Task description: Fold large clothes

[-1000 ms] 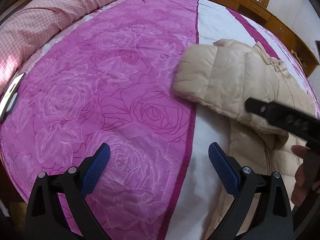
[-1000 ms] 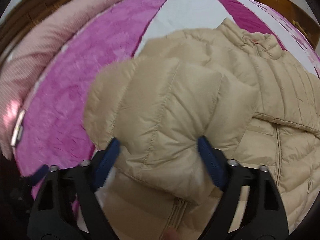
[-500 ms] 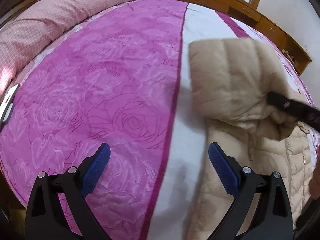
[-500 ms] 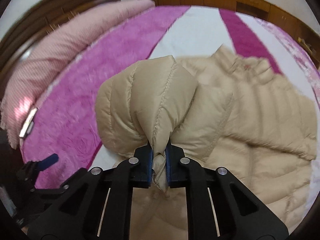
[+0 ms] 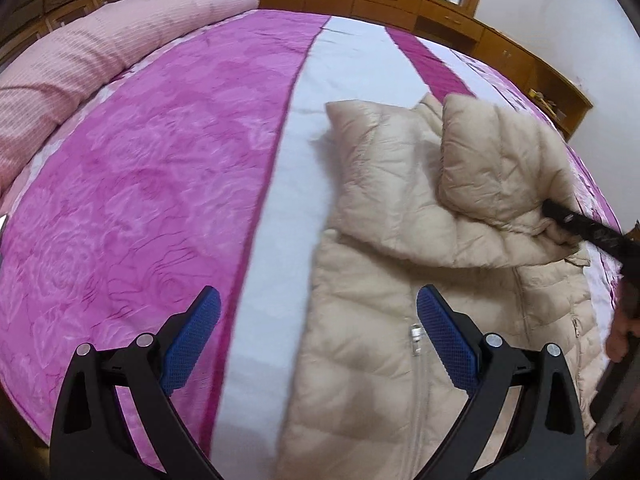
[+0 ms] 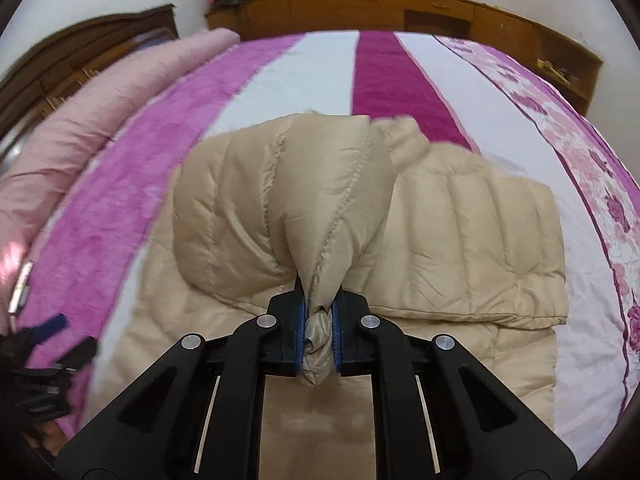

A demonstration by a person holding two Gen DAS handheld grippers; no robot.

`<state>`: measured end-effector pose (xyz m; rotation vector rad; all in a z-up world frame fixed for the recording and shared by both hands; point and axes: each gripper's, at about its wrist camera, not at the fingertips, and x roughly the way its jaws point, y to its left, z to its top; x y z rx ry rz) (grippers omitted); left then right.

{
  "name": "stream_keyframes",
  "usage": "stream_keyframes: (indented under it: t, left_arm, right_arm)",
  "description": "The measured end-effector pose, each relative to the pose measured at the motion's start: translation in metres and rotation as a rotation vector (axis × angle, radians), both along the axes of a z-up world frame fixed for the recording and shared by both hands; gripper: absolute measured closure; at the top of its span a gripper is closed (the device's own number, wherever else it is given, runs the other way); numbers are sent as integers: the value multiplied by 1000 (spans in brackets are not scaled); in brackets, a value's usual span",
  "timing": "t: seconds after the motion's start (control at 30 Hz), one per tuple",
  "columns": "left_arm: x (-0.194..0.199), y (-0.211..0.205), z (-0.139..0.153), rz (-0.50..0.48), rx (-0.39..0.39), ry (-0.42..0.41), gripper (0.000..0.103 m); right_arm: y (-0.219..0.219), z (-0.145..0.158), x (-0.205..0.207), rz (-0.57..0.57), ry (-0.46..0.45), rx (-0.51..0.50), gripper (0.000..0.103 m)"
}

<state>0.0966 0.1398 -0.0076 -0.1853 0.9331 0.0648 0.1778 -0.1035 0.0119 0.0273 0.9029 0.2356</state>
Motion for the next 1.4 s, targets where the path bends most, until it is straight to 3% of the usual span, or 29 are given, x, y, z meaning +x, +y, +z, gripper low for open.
stream_keyframes:
  t: [0.13,0.23,0.33,0.47,0.67,1.1,1.2,1.23,1.27,1.3,1.37,1.4]
  left_arm:
    - [9,-10,-3,-15,-5,5,9]
    - [13,-14,-7,-21,-14,14,9]
    - [15,-17,-8,-23,-7,16,9]
    - [16,-14,-10,-5,-3,27,9]
    - [9,-9,-16,21,-14,41,9]
    - [-1,13,-21,69,8,49,9]
    - [-1,14,-20,66,10,42,9]
    - [-1,14,-20,63,7,38,9]
    - [0,13,-19,60,7,35,9]
    - [0,12,-19,56,9,33,9]
    - [1,9,-18,49,17,31,9]
    - [3,7,-16,45,19,29,9]
  right_arm:
    - [-11,-32,13,-55,75,-2,83]
    - [-19,-44,14,-85,93,8,64]
    - [-32,-35,6,-118,88,24,50]
    - [-38,-9,-10,-120,37,48,42]
    - [-3,15,-22,6,8,80,33]
    - [82,-29,20,104,49,16,33]
    - [86,-46,31,112,85,-18,33]
    - [86,-51,33,121,87,-33,39]
    - [86,-54,33,125,83,-50,55]
    - [84,-55,34,130,80,-63,61]
    - [75,-54,35,130,91,-43,88]
    - [68,-52,35,121,97,-31,91]
